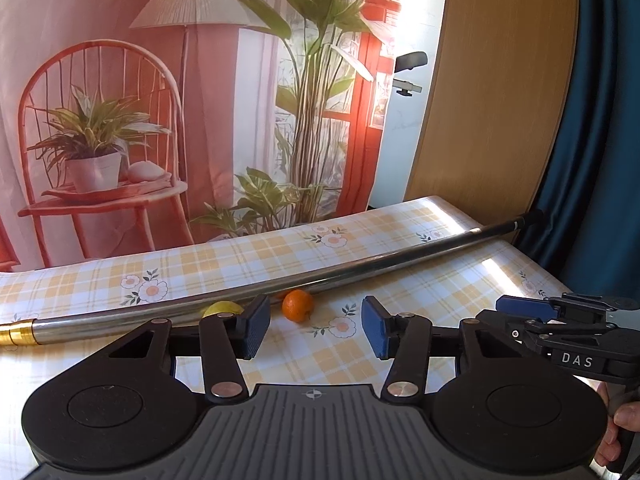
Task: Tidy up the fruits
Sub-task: 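Close the left tool on the last mandarin while the right approaches the green citrus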
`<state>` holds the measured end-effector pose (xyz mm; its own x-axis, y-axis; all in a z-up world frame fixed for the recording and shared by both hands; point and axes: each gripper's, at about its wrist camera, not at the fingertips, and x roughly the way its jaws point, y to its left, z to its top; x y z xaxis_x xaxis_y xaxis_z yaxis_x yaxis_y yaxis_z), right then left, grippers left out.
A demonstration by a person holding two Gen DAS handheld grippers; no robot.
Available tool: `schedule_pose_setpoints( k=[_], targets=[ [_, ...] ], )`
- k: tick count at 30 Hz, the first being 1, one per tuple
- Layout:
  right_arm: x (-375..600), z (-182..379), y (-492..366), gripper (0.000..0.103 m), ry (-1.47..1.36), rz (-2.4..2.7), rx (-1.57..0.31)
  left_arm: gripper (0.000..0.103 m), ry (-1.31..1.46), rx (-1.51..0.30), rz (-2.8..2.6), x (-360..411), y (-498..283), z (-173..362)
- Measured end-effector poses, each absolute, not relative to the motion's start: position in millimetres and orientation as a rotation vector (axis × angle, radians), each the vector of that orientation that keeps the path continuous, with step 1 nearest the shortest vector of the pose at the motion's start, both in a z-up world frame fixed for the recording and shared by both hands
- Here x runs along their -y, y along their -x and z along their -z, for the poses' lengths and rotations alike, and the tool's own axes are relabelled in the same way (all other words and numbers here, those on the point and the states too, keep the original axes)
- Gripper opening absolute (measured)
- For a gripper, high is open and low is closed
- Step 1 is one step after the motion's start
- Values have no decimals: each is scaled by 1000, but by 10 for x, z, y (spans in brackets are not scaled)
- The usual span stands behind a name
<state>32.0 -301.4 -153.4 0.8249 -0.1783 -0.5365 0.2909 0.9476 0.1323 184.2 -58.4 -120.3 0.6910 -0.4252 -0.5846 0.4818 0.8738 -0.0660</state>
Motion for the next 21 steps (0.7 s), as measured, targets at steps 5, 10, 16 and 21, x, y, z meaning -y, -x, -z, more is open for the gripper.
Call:
schedule_pose_setpoints(
  k=[5, 10, 16, 21],
  targets=[
    [3105, 1648, -400, 35, -224, 257, -563, 44, -93, -693, 504, 666, -2170, 1409],
    [3190, 1739, -537, 35, -219, 258, -583, 38, -96, -737, 499, 740, -2442, 1580],
    [3277, 1759, -678, 35, -220, 257, -588, 35, -105, -765, 495, 817, -2643, 1711],
    [3306, 1796, -769, 35, -214, 255, -593, 35, -86, -795, 484, 811, -2764, 1824]
  ],
)
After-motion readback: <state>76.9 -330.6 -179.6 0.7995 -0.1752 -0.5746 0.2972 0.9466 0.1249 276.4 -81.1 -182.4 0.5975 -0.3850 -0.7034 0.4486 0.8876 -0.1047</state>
